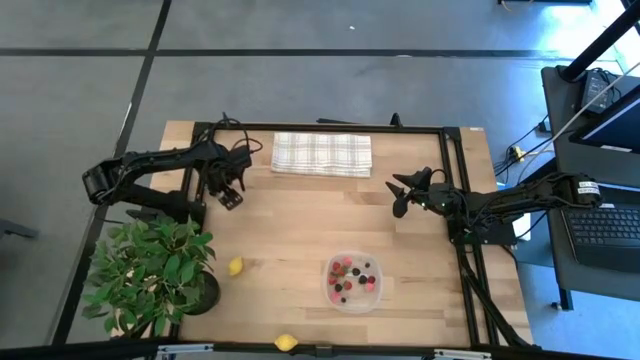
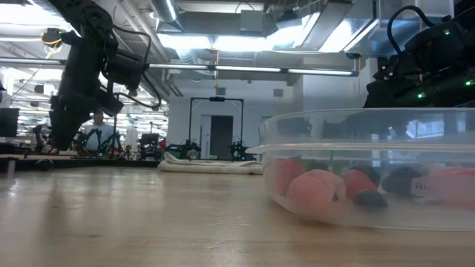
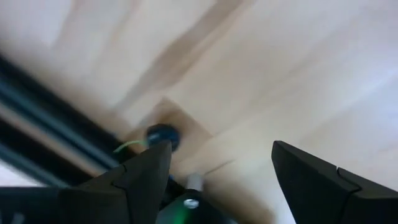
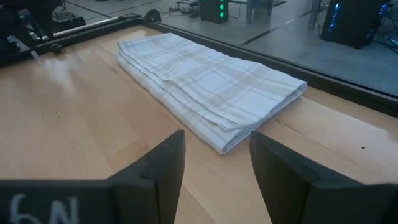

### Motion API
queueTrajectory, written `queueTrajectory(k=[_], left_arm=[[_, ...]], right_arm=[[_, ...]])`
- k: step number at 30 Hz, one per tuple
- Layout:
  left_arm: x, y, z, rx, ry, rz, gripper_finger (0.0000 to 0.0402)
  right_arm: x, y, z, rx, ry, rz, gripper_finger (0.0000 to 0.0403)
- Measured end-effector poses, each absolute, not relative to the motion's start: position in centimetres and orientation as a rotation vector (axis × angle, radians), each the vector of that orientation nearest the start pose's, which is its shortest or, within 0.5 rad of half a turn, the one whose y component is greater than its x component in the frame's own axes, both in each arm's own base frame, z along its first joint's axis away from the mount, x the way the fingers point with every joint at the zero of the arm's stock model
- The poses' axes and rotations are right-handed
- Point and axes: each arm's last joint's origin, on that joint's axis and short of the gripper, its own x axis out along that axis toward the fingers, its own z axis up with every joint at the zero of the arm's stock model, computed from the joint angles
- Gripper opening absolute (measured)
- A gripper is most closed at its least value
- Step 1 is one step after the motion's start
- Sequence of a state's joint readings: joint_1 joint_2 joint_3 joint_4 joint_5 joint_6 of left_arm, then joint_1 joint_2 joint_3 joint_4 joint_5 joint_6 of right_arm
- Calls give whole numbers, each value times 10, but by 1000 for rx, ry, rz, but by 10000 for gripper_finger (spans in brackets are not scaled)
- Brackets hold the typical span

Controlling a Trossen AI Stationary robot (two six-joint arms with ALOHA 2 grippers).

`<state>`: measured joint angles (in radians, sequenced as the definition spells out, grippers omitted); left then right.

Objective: Pick and placing Produce into tupperware
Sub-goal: Put the dark purple cherry into the transparent bin

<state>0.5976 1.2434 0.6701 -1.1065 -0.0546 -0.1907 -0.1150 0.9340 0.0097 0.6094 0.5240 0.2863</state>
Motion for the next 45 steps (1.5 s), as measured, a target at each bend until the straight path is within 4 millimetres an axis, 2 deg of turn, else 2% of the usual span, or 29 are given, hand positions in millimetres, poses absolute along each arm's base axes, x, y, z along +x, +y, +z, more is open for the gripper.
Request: queueTrajectory(k=[8,12,15,25,30,34,41,45], left_arm=[[136,92,175,-630,1581,576,271],[144,90,175,-725,1485,418,271],[151,90,177,-707,1422,323,271],[172,105,218,-381,1316,223,271],[163,106,216,-190,1463,247,271],[152,104,210,-218,1615,266,271],[149,105,195,-177,1715,246,271],[149,105,179,-159,1765,199,271]], right_arm=[[144,-31,128,210,220,-673,182],[144,-31,128,210,219,-673,182],[144,-31,128,210,219,-673,182],[144,-31,128,210,218,-673,182],[144,-31,128,210,218,-672,182],[144,-31,128,210,218,-672,182],[144,-31,128,220,210,-673,182],[144,-31,129,233,200,-673,182]])
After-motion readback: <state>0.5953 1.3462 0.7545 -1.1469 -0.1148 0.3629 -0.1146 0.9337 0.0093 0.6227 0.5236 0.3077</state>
